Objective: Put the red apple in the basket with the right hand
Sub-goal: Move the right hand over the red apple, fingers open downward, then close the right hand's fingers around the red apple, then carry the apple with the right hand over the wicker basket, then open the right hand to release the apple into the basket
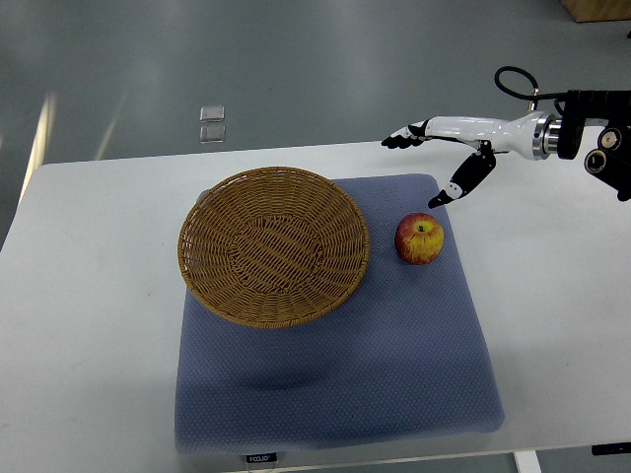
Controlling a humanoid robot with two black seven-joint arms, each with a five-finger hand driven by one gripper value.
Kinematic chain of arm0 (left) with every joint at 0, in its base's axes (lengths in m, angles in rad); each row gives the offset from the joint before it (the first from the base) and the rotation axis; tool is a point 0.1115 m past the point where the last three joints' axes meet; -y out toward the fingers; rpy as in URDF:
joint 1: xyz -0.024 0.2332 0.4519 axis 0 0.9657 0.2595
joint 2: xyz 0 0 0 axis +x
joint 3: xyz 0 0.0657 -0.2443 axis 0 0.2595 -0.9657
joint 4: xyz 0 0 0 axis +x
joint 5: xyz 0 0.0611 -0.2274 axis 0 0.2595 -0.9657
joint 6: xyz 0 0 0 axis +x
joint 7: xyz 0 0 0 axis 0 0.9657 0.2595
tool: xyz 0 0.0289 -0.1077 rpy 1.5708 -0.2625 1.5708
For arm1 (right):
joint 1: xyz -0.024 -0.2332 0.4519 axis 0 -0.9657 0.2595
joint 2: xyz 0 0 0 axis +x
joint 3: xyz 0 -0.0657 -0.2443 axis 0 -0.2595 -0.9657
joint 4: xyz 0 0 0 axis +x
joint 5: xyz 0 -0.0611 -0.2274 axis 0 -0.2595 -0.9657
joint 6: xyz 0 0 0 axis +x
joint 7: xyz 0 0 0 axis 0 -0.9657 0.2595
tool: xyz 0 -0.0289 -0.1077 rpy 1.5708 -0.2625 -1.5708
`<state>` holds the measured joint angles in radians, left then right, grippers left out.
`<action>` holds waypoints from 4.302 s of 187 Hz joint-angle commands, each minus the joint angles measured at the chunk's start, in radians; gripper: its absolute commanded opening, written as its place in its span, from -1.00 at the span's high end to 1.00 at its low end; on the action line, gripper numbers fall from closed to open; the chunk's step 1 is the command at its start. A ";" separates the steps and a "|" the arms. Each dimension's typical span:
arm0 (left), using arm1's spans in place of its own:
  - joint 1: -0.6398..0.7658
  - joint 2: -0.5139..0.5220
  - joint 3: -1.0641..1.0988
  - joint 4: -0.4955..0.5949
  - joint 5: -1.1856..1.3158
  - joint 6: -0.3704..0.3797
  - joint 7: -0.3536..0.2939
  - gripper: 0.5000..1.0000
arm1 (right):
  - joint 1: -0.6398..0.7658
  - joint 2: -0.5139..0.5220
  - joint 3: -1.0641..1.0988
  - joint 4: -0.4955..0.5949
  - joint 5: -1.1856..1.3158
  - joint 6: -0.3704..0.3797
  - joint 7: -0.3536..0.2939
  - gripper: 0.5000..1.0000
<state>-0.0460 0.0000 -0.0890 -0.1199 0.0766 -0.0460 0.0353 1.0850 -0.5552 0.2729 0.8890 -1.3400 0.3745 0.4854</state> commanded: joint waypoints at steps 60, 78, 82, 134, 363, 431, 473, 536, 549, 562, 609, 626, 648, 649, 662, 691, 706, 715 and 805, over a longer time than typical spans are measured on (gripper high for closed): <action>0.000 0.000 0.000 -0.001 0.000 0.000 0.000 -1.00 | -0.010 0.005 -0.161 0.005 -0.140 -0.123 0.001 -0.69; 0.000 0.000 0.000 0.000 0.000 0.000 0.000 -1.00 | -0.010 0.005 -0.204 0.005 -0.140 -0.157 0.001 -0.69; 0.000 0.000 0.000 0.000 0.000 0.000 0.000 -1.00 | -0.008 0.005 -0.207 0.005 -0.142 -0.160 0.001 -0.69; 0.000 0.000 0.000 0.000 0.000 0.000 0.000 -1.00 | -0.010 0.014 -0.225 0.007 -0.160 -0.186 -0.001 -0.69; 0.000 0.000 0.000 0.000 0.000 0.000 0.000 -1.00 | -0.017 0.066 -0.267 0.002 -0.222 -0.240 -0.014 -0.26; 0.000 0.000 0.000 -0.001 0.000 0.000 0.000 -1.00 | -0.011 0.064 -0.268 -0.007 -0.223 -0.240 -0.014 0.13; 0.000 0.000 0.000 0.000 0.000 0.000 0.000 -1.00 | 0.035 0.063 -0.265 -0.008 -0.222 -0.240 -0.013 0.13; 0.000 0.000 0.000 0.000 0.000 0.000 0.000 -1.00 | 0.188 0.072 -0.264 -0.008 -0.208 -0.212 -0.013 0.12; 0.000 0.000 0.000 0.000 0.000 0.000 0.000 -1.00 | 0.210 0.101 -0.262 -0.007 -0.209 -0.203 -0.013 0.12; 0.000 0.000 0.000 0.000 0.000 0.000 0.000 -1.00 | 0.234 0.150 -0.264 -0.008 -0.208 -0.203 -0.014 0.12; 0.000 0.000 0.000 0.000 0.000 0.000 0.000 -1.00 | 0.250 0.307 -0.265 -0.010 -0.208 -0.201 -0.053 0.10; 0.000 0.000 0.000 0.000 0.000 0.000 0.000 -1.00 | 0.242 0.330 -0.267 -0.018 -0.209 -0.201 -0.067 0.08; 0.000 0.000 0.000 0.000 0.000 0.000 0.000 -1.00 | 0.224 0.353 -0.291 -0.021 -0.214 -0.203 -0.079 0.08; 0.000 0.000 0.000 0.000 0.000 0.000 0.000 -1.00 | 0.220 0.354 -0.296 -0.021 -0.214 -0.204 -0.080 0.08; 0.000 0.000 0.000 0.000 0.000 0.000 0.000 -1.00 | 0.201 0.356 -0.311 -0.025 -0.215 -0.210 -0.085 0.08; 0.000 0.000 0.000 -0.001 0.000 0.000 0.000 -1.00 | 0.165 0.359 -0.313 -0.045 -0.214 -0.216 -0.116 0.06; 0.000 0.000 0.000 -0.001 0.000 0.000 0.000 -1.00 | 0.159 0.359 -0.313 -0.044 -0.214 -0.216 -0.116 0.05; 0.000 0.000 0.000 0.000 0.000 0.000 0.000 -1.00 | 0.158 0.359 -0.313 -0.044 -0.214 -0.216 -0.116 0.04; 0.000 0.000 0.000 0.000 0.000 0.000 0.000 -1.00 | 0.151 0.386 -0.311 -0.042 -0.208 -0.235 -0.116 -0.42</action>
<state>-0.0460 0.0000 -0.0890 -0.1200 0.0767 -0.0460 0.0353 1.2338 -0.1704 -0.0399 0.8451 -1.5502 0.1411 0.3696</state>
